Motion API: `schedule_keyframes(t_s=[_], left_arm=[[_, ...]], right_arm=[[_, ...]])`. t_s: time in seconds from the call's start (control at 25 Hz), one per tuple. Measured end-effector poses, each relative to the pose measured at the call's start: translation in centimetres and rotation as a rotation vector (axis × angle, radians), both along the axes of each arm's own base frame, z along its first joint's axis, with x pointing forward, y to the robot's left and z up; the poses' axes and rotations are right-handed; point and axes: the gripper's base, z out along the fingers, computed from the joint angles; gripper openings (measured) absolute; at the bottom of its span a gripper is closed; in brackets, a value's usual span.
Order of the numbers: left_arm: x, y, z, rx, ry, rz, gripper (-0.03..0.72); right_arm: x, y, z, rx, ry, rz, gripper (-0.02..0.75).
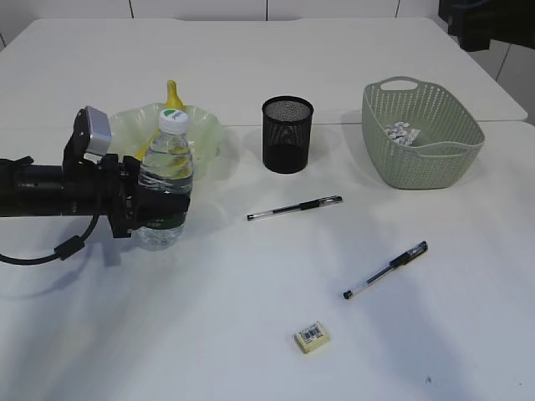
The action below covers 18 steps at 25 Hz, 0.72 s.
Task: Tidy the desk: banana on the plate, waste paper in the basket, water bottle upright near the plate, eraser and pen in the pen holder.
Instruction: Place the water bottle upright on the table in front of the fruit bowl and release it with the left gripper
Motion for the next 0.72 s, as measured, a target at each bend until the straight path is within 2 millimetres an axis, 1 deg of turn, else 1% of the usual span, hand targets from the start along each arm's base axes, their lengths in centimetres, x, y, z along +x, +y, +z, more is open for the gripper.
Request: schedule_keyframes(t_s=[0.28, 0.72], left_arm=[[0.1, -1.4, 0.4, 0.000, -0.019, -0.038, 0.383], [0.2, -1.5, 0.3, 0.014, -0.018, -0.034, 0.383]], right_arm=[[0.0, 0.0, 0.0, -0.002, -0.001, -0.001, 0.587], [0.0, 0.0, 0.0, -0.002, -0.001, -0.001, 0.587]])
